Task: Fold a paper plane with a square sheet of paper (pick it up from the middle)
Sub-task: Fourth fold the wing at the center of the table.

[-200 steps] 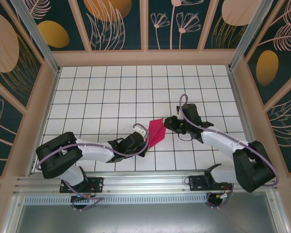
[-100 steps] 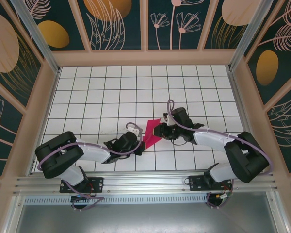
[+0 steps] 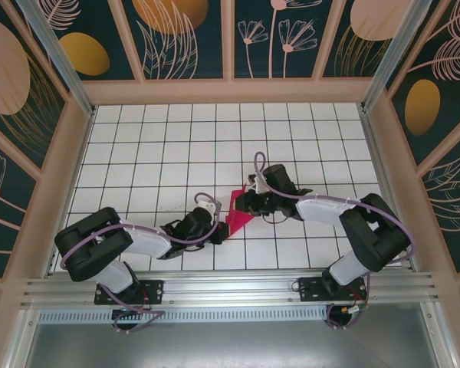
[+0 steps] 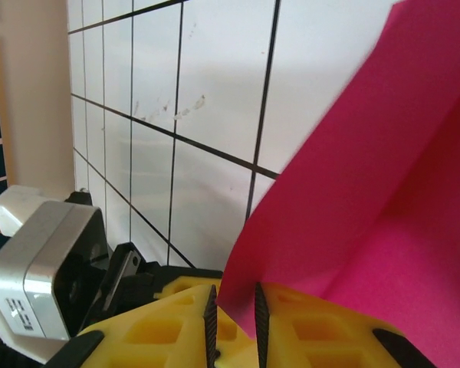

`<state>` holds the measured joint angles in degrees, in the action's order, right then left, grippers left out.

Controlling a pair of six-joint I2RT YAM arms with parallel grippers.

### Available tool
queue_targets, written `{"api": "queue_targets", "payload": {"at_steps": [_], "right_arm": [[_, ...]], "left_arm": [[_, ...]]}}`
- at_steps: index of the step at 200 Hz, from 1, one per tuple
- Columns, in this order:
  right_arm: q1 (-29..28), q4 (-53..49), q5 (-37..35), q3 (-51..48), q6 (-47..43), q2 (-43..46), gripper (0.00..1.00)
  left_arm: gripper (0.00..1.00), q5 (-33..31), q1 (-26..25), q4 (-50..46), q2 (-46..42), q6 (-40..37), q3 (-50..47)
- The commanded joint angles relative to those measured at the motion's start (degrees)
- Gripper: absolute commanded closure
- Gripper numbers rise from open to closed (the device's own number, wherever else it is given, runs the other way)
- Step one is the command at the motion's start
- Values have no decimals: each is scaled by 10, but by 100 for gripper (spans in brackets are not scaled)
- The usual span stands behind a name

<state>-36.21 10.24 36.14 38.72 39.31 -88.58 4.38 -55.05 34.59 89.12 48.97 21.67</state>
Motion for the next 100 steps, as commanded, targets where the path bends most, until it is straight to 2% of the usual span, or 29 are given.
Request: {"api": "queue_targets", "payload": {"at_steps": [1,39,66,100], "right_arm": [[-6,22,15,23,-7,-24,77],[-8,12,0,43,-10,-48,78],[-6,-21,-41,30,-16,-8,76],[-8,-106,-116,21,-7,54,53]], "left_arm": [[100,15,3,24,7,14,-6],[100,8,3,19,1,23,-11],[100,-14,4,-7,-10,22,-8],[100,-24,4,-18,-15,14,-2]]}}
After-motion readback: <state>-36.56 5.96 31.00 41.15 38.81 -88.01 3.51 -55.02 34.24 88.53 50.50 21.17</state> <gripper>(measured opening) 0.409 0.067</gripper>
